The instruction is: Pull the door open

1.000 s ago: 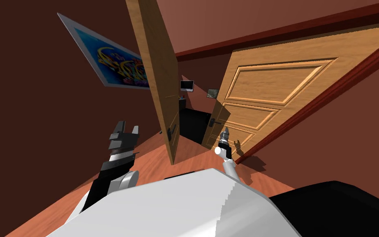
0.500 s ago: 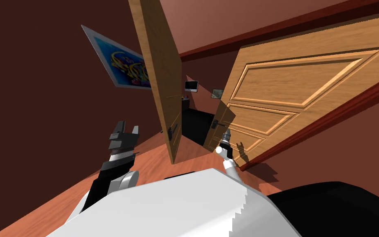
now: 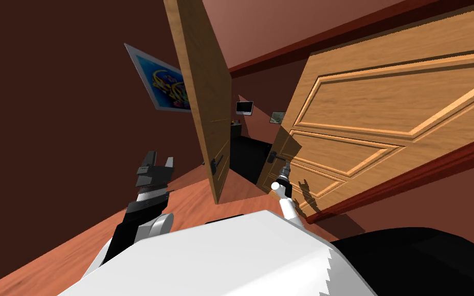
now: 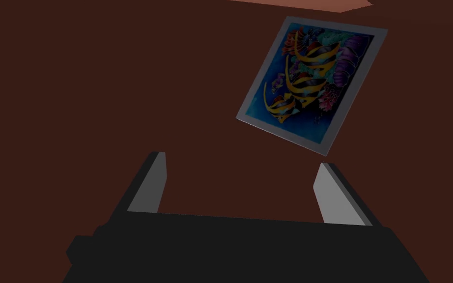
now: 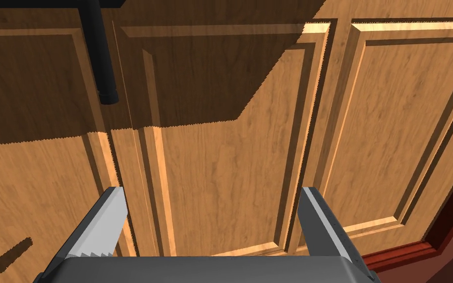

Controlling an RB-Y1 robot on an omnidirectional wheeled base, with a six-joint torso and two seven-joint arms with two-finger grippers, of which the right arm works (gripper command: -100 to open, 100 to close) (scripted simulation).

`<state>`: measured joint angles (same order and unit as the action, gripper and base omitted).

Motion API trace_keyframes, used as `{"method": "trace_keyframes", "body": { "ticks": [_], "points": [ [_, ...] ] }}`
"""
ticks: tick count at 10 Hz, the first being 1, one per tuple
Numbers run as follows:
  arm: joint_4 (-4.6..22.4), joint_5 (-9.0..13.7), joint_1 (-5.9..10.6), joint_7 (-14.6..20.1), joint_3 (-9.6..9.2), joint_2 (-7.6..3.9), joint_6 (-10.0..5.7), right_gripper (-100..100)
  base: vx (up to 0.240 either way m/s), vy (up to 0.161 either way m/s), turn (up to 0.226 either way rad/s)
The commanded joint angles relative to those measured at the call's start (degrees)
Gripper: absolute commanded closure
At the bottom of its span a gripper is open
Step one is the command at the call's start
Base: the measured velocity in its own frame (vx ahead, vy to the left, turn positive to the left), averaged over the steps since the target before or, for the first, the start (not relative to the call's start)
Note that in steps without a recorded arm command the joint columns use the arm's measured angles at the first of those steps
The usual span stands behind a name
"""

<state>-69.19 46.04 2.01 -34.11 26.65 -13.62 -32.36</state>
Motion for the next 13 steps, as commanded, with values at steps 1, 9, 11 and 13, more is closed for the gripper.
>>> {"method": "trace_keyframes", "body": {
  "ticks": [1, 9, 11, 13],
  "points": [
    [2.08, 1.32, 1.03, -1.53, 0.96, -0.14, -0.02, -100, 0.008, -0.082, 0.223],
    [11.26, 7.37, 5.28, -7.21, 5.45, -1.62, 0.20, -100, -0.010, -0.081, 0.181],
    [13.92, 9.12, 6.51, -8.84, 6.74, -2.04, 0.26, -100, -0.015, -0.064, 0.207],
    [16.65, 10.92, 7.77, -10.54, 8.08, -2.47, 0.32, -100, -0.026, -0.097, 0.238]
  ]
}}
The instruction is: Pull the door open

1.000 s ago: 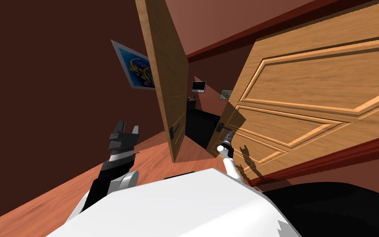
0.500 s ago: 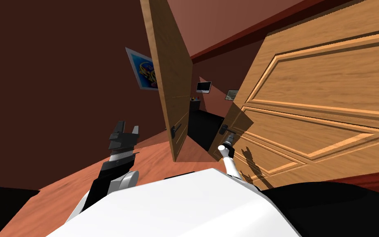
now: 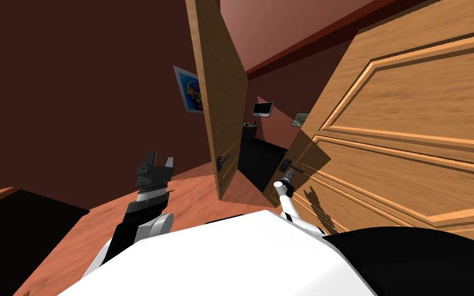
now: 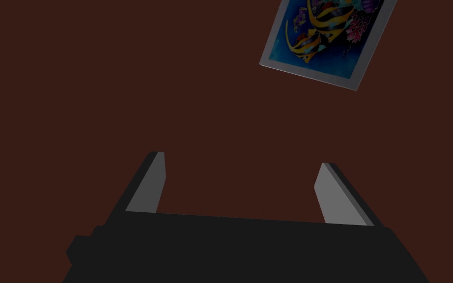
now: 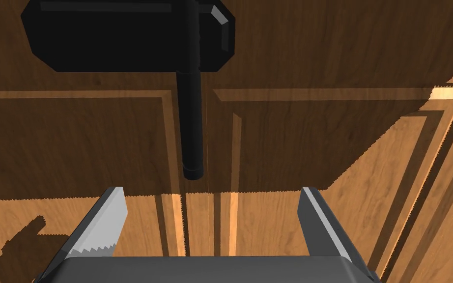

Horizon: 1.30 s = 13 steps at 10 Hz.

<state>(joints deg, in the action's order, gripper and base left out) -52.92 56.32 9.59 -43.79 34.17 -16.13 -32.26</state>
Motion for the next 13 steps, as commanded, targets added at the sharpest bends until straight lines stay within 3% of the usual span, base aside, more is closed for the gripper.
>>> {"method": "trace_keyframes", "body": {
  "ticks": [1, 3, 6, 13],
  "points": [
    [1.85, 1.61, 0.88, -1.76, 1.28, -0.19, 0.26, -100, -0.032, -0.098, 0.274],
    [2.82, 1.67, 1.38, -1.62, 1.24, -0.55, 0.06, -100, -0.010, -0.062, 0.121],
    [2.85, 0.69, -1.01, 2.86, -0.69, -2.59, 0.75, -100, 0.122, -0.012, -0.103],
    [2.52, -0.88, -4.86, 9.83, -3.71, -5.63, 1.83, -100, 0.104, -0.018, -0.067]
  ]
}}
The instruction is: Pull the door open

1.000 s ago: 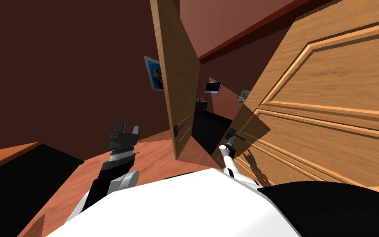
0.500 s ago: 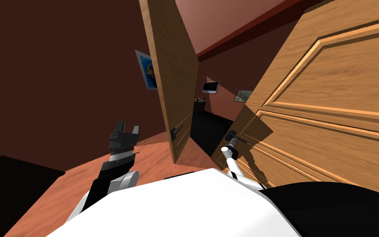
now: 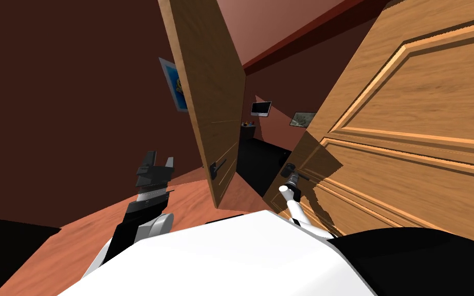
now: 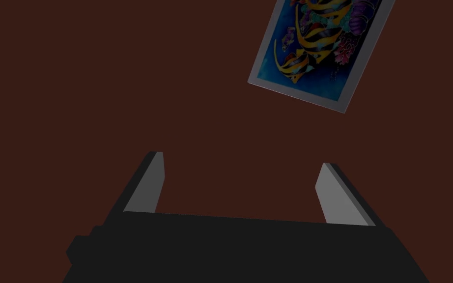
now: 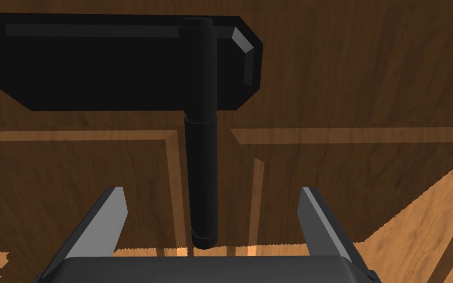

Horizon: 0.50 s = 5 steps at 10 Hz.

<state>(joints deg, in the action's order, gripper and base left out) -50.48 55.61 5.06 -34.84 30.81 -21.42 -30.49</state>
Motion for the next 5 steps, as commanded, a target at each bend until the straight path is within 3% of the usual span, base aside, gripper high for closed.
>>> {"method": "trace_keyframes", "body": {
  "ticks": [1, 5],
  "points": [
    [0.04, -0.42, -0.93, 1.97, -0.82, -0.82, 0.23, -100, 0.107, -0.015, -0.081],
    [-0.19, -1.35, -3.31, 6.24, -2.67, -2.71, 0.87, -100, 0.106, -0.015, -0.076]
  ]
}}
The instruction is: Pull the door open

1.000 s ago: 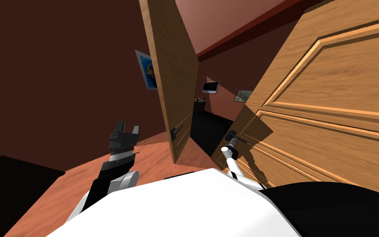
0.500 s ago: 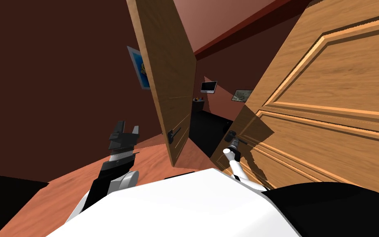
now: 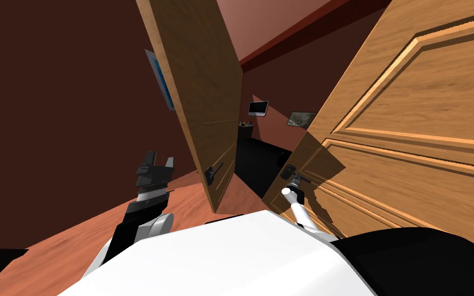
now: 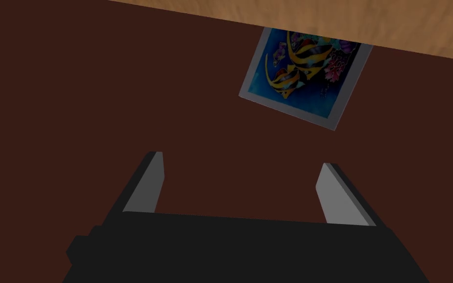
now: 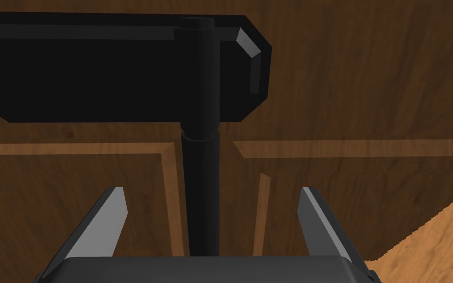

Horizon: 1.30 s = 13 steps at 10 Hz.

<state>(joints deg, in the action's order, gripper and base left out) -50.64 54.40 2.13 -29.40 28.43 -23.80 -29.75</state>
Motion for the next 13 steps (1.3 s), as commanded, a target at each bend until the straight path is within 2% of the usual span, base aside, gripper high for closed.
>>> {"method": "trace_keyframes", "body": {
  "ticks": [1, 7, 9, 10, 11, 13],
  "points": [
    [-0.09, -0.36, -0.95, 1.83, -0.74, -0.79, 0.29, -100, 0.094, -0.034, -0.071],
    [-0.45, -1.61, -4.24, 7.72, -3.28, -3.42, 1.16, -100, 0.104, -0.026, -0.065],
    [-0.58, -2.04, -5.38, 9.75, -4.17, -4.33, 1.45, -100, 0.093, -0.031, 0.023],
    [-0.55, -1.91, -5.07, 9.05, -3.90, -4.06, 1.33, -100, 0.006, -0.007, 0.041],
    [-0.55, -1.91, -5.07, 9.05, -3.90, -4.06, 1.33, 100, -0.004, 0.006, -0.012],
    [-0.55, -1.91, -5.07, 9.05, -3.90, -4.06, 1.33, 100, -0.006, 0.006, 0.002]
  ]
}}
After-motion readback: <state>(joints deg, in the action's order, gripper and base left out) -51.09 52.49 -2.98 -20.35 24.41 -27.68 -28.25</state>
